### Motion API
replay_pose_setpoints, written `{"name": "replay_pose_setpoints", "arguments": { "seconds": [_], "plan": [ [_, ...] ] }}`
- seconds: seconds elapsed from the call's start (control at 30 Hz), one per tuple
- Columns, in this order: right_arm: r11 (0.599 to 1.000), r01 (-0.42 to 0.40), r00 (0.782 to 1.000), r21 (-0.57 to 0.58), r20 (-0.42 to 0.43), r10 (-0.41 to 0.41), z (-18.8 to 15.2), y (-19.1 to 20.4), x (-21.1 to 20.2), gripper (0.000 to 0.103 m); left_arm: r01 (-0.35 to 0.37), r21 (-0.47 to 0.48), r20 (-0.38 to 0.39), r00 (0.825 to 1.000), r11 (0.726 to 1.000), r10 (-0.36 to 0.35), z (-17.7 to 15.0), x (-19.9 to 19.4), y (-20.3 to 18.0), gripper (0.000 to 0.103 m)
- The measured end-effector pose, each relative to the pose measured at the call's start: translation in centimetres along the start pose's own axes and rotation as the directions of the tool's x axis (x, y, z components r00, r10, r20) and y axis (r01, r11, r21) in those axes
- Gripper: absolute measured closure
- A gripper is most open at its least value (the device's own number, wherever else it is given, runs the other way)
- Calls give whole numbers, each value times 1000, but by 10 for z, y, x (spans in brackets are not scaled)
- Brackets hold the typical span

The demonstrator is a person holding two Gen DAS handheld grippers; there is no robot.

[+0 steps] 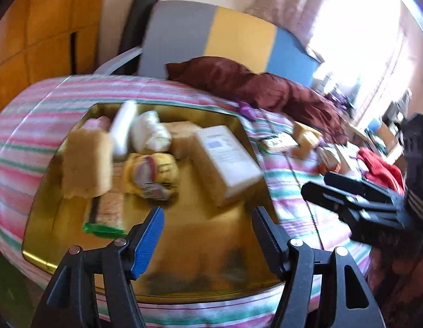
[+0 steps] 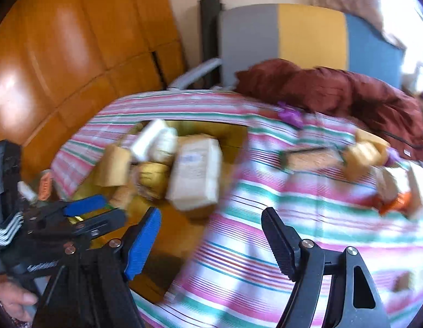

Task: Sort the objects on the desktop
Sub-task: 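Move both tools back toward the snack bag and medicine box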

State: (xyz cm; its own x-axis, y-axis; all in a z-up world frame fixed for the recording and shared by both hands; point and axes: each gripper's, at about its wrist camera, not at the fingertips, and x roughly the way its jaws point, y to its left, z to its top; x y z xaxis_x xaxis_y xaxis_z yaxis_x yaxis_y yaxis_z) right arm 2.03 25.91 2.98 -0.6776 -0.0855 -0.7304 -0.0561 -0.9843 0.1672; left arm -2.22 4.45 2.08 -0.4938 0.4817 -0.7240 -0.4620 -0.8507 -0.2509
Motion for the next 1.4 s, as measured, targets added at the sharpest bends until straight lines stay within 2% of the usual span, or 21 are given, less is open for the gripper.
{"name": "replay_pose_setpoints", "arguments": {
  "seconds": [0.13, 0.23, 0.33, 0.4, 0.53, 0.6, 0.63, 0.67, 0.87, 1.03, 1.13, 1.2, 1.27, 1.3, 1.4],
  "plan": [
    [988, 124, 992, 95, -29, -122, -11, -44, -16, 24, 60, 57, 0, 998, 997, -60, -2, 1, -29, 35],
    [954, 239, 970, 181, -86, -227, -23, -83, -26, 23, 85, 103, -5, 996, 991, -85, -5, 4, -51, 35],
    [902, 327, 944, 282, -139, -299, -38, -125, -37, 23, 110, 136, -22, 994, 985, -108, -9, 7, -70, 35],
    [841, 391, 920, 374, -175, -350, -51, -159, -48, 23, 124, 150, -34, 992, 981, -120, -14, 7, -79, 35],
    [735, 449, 893, 509, -244, -377, -71, -217, -56, 25, 137, 172, -63, 990, 975, -128, -20, 13, -94, 35],
    [689, 463, 886, 557, -286, -365, -80, -243, -54, 33, 146, 178, -80, 988, 973, -133, -23, 16, -100, 35],
    [677, 464, 886, 572, -297, -356, -82, -253, -51, 40, 147, 179, -84, 987, 973, -133, -24, 17, -101, 35],
    [672, 464, 886, 577, -304, -351, -82, -261, -48, 45, 146, 183, -90, 987, 972, -131, -26, 18, -104, 35],
    [684, 461, 885, 565, -348, -309, -73, -297, -30, 55, 150, 201, -124, 984, 968, -127, -30, 27, -115, 35],
    [738, 459, 872, 495, -409, -268, -62, -314, -17, 55, 143, 216, -147, 983, 966, -113, -27, 38, -127, 35],
    [755, 477, 859, 450, -422, -291, -56, -321, -16, 55, 153, 237, -159, 980, 959, -117, -20, 47, -141, 35],
    [756, 465, 867, 461, -411, -283, -58, -325, -16, 57, 161, 257, -161, 979, 953, -122, -13, 53, -153, 35],
    [756, 426, 890, 497, -378, -254, -55, -329, -21, 67, 170, 283, -167, 978, 944, -126, -5, 63, -168, 35],
    [760, 418, 895, 497, -367, -253, -53, -329, -22, 68, 174, 295, -168, 977, 939, -129, -1, 68, -176, 35],
    [763, 432, 887, 481, -377, -265, -52, -328, -23, 69, 179, 344, -158, 979, 922, -131, 14, 86, -203, 35]
  ]
}}
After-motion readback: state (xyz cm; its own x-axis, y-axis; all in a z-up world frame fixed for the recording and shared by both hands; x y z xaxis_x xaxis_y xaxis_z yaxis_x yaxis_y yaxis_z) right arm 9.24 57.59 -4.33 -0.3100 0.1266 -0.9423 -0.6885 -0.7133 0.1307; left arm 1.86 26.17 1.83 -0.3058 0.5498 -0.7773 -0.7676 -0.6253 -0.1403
